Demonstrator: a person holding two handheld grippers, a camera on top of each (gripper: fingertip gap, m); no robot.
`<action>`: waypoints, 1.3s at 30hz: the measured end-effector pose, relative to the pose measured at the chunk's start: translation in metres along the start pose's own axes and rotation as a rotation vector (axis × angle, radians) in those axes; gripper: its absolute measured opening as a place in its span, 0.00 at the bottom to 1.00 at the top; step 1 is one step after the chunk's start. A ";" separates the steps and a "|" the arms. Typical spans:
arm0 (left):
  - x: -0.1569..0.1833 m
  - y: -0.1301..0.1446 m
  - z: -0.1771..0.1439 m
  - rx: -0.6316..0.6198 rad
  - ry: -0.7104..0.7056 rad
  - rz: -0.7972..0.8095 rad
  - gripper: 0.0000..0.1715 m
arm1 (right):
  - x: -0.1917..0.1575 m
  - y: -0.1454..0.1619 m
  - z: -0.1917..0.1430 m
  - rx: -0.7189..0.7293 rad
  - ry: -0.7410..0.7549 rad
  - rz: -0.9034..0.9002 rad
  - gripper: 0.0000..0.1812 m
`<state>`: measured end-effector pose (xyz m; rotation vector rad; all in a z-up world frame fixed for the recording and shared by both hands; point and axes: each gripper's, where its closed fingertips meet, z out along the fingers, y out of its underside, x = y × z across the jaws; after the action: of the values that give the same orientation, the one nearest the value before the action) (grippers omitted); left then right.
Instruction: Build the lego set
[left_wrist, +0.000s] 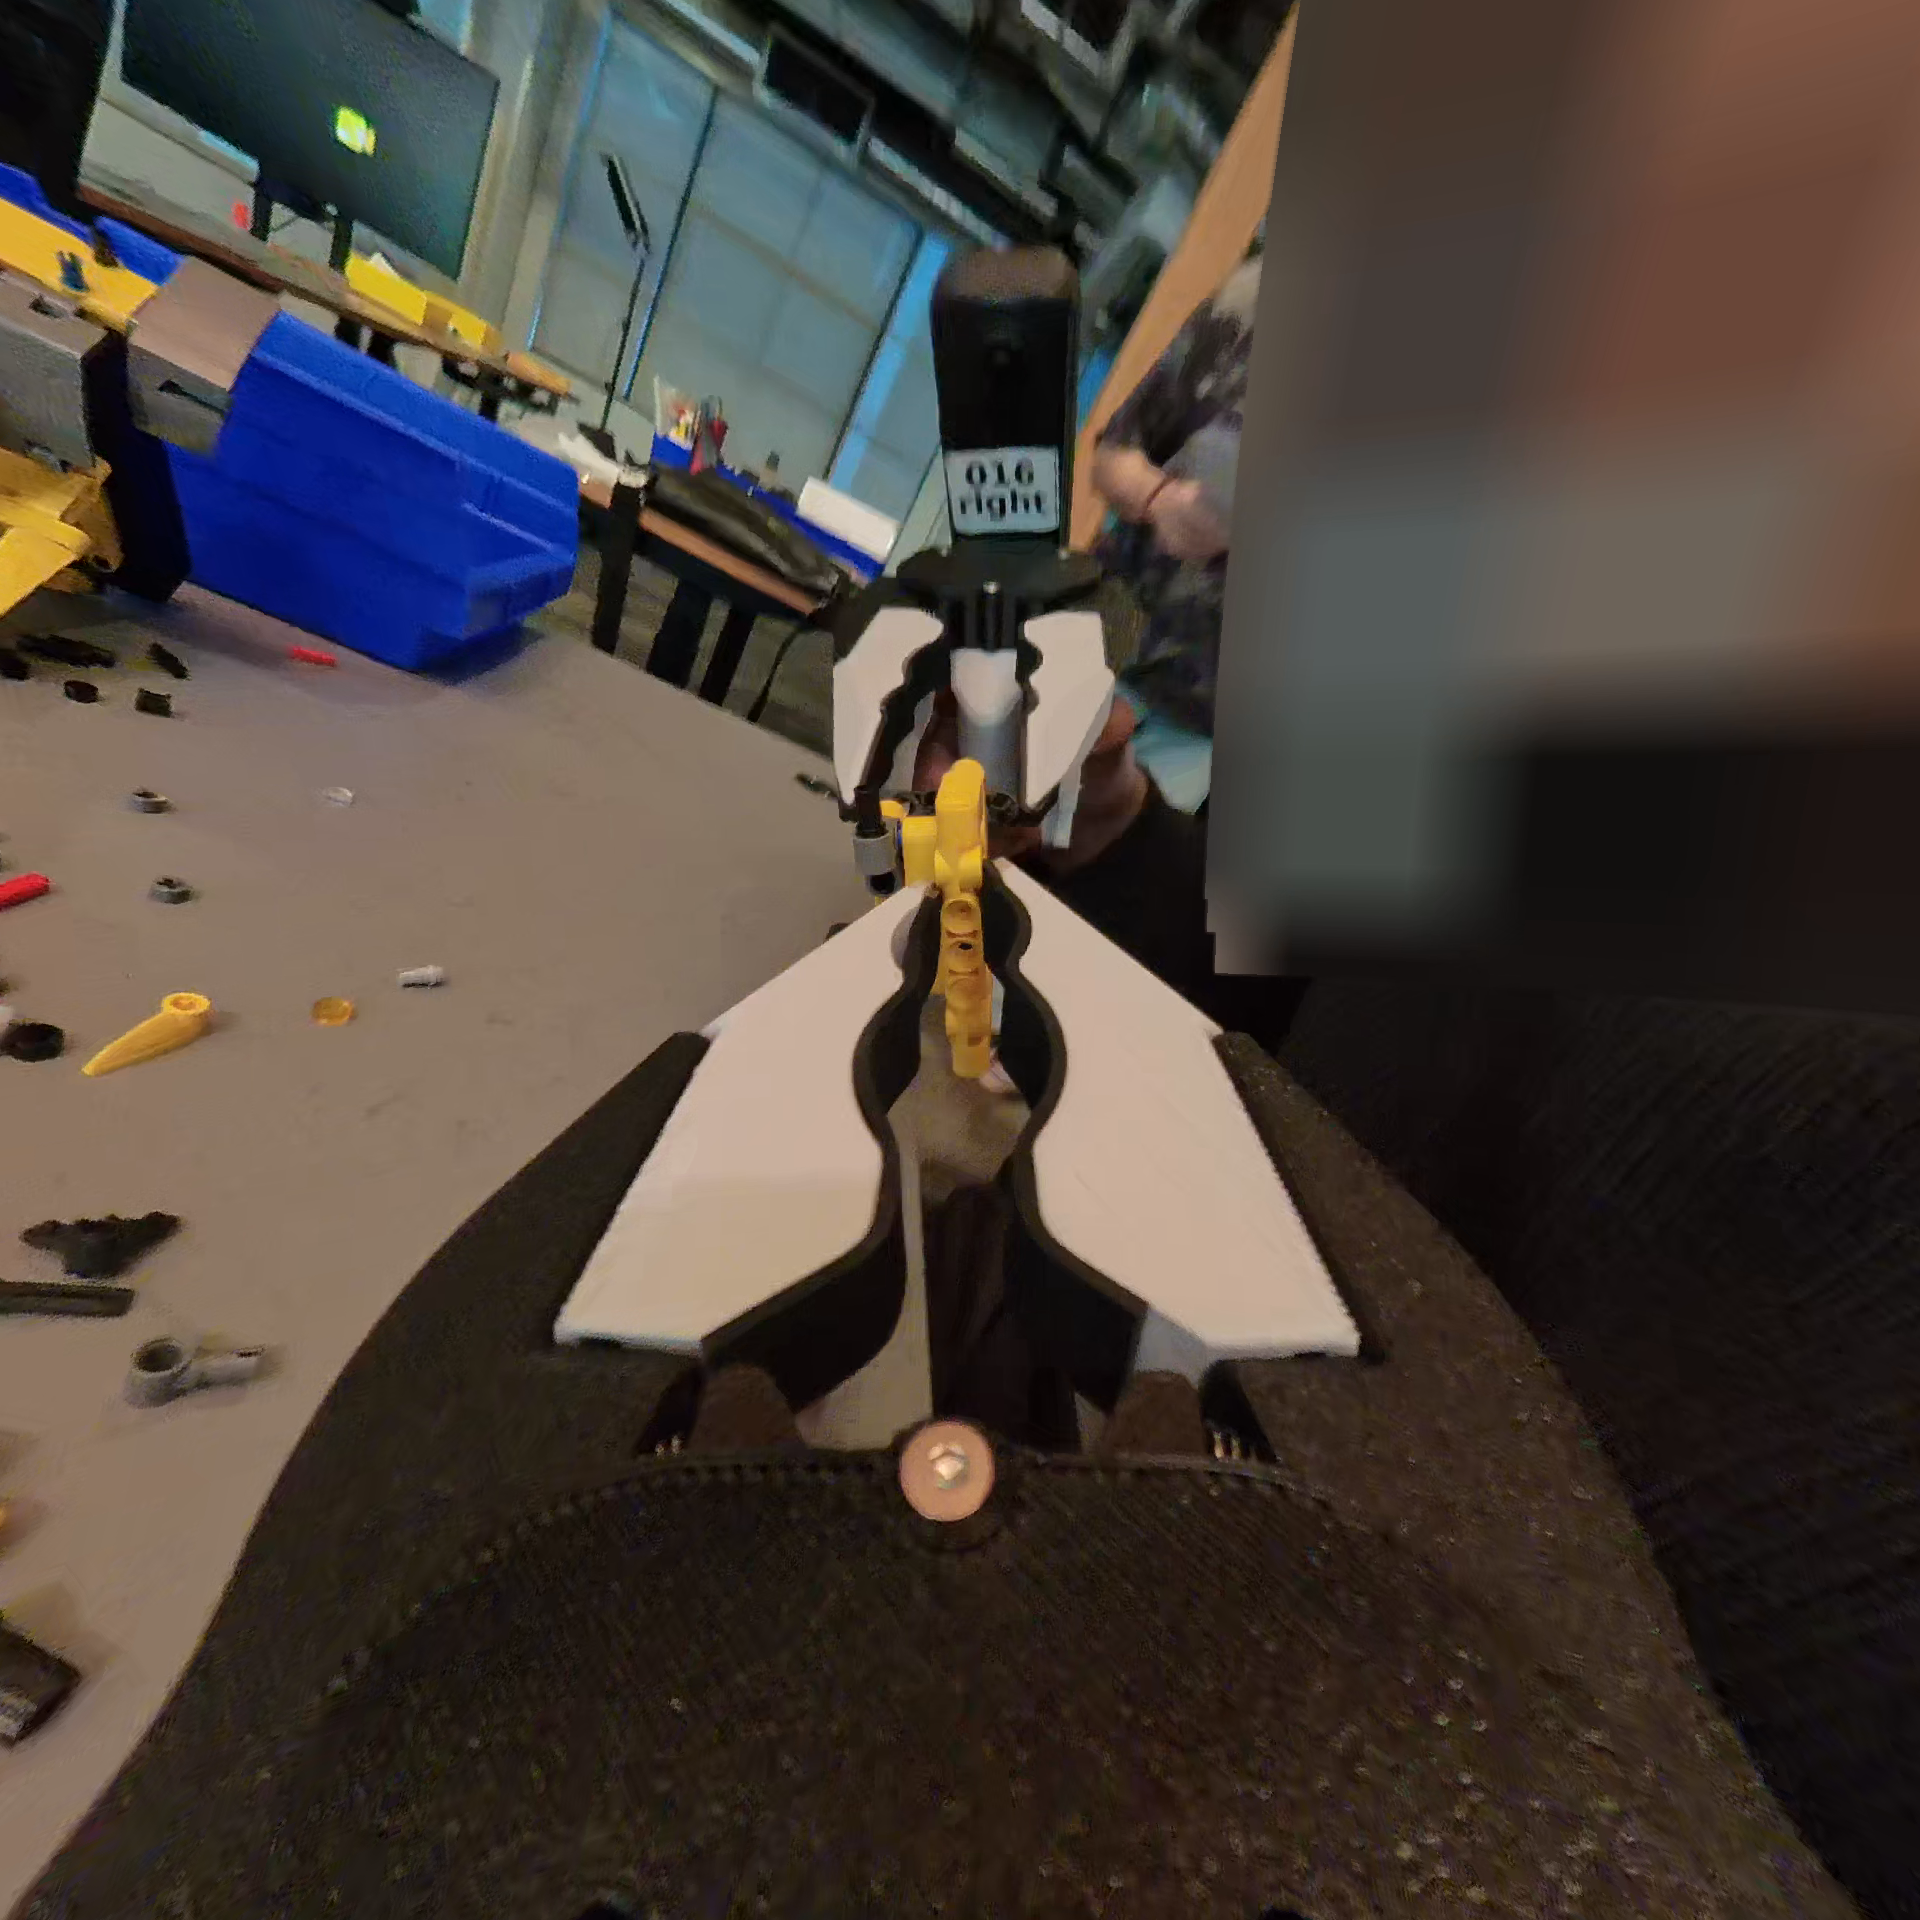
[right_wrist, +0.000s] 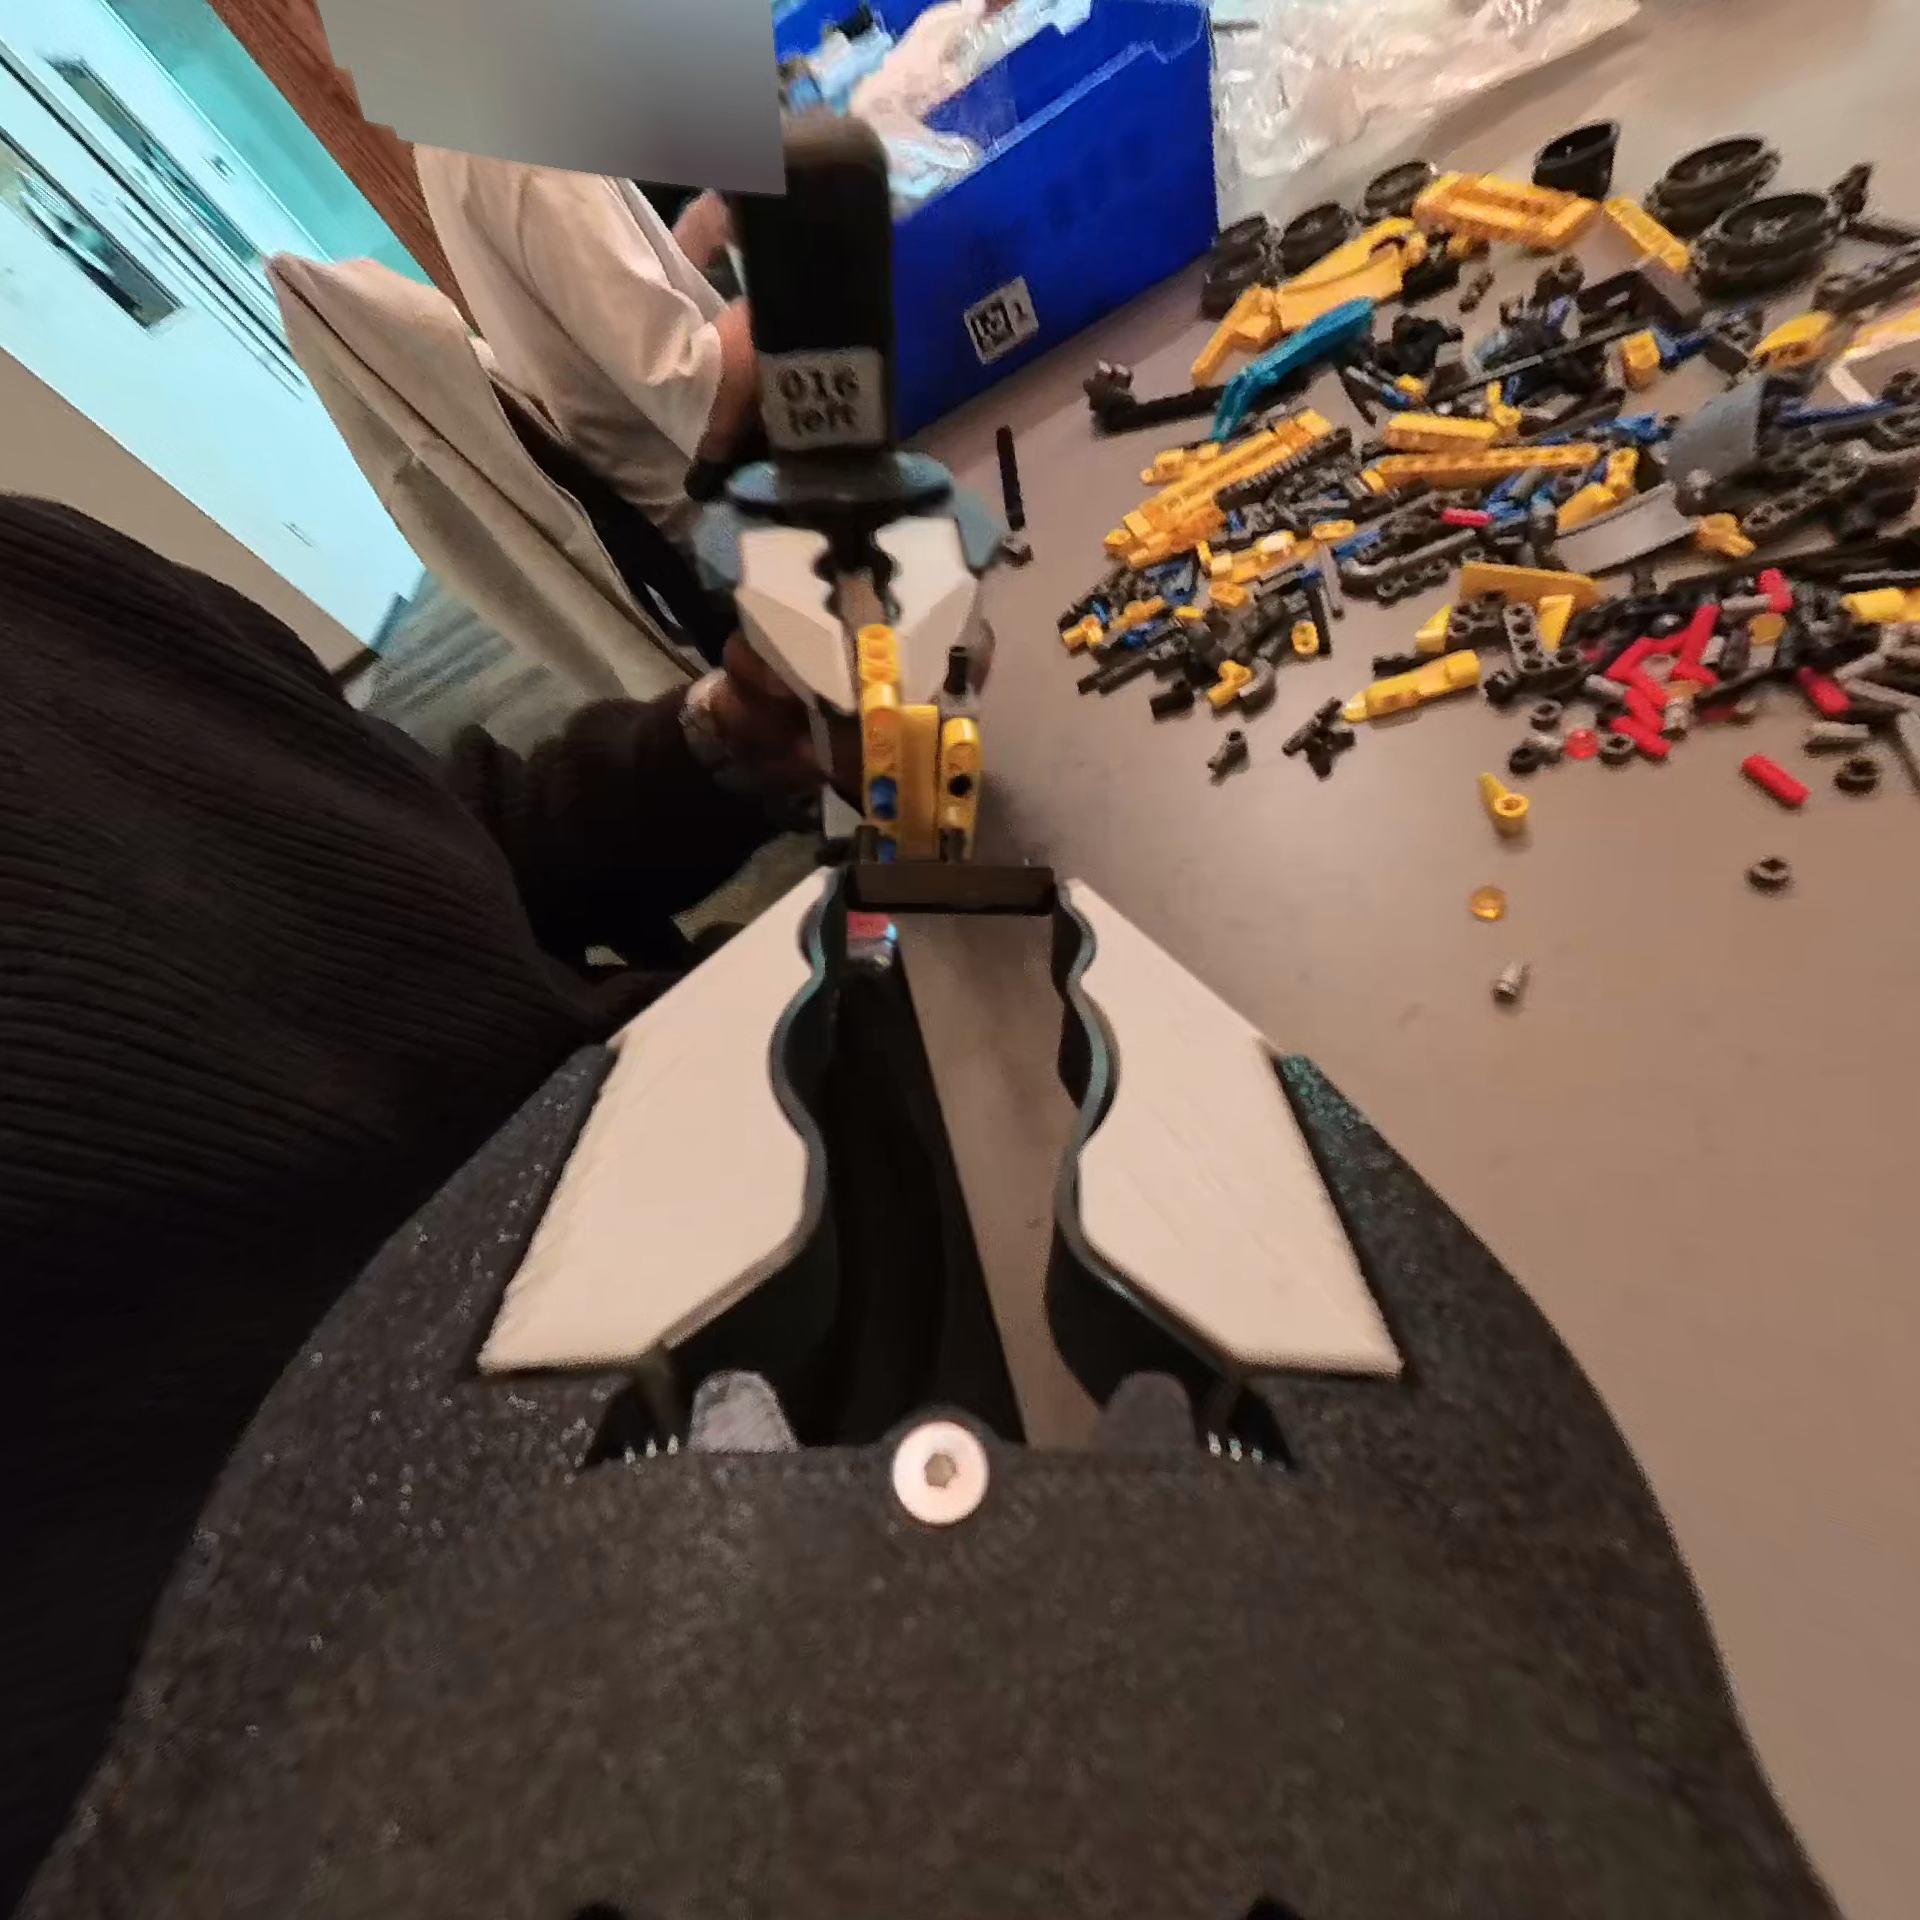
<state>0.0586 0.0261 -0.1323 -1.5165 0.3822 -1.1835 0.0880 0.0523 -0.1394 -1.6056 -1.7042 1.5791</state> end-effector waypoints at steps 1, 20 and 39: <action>0.000 0.004 0.001 -0.038 -0.016 0.039 0.03 | 0.004 0.005 0.000 -0.019 0.015 -0.007 0.21; 0.005 0.027 0.019 -0.211 0.017 0.073 0.03 | 0.002 0.024 0.005 -0.167 -0.012 -0.031 0.21; -0.026 0.065 0.019 -0.522 -0.025 -0.081 0.03 | 0.033 0.072 0.022 -0.251 -0.091 0.138 0.21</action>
<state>0.0857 0.0355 -0.1987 -2.0076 0.6546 -1.1804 0.0955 0.0518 -0.2214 -1.8310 -1.9436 1.5734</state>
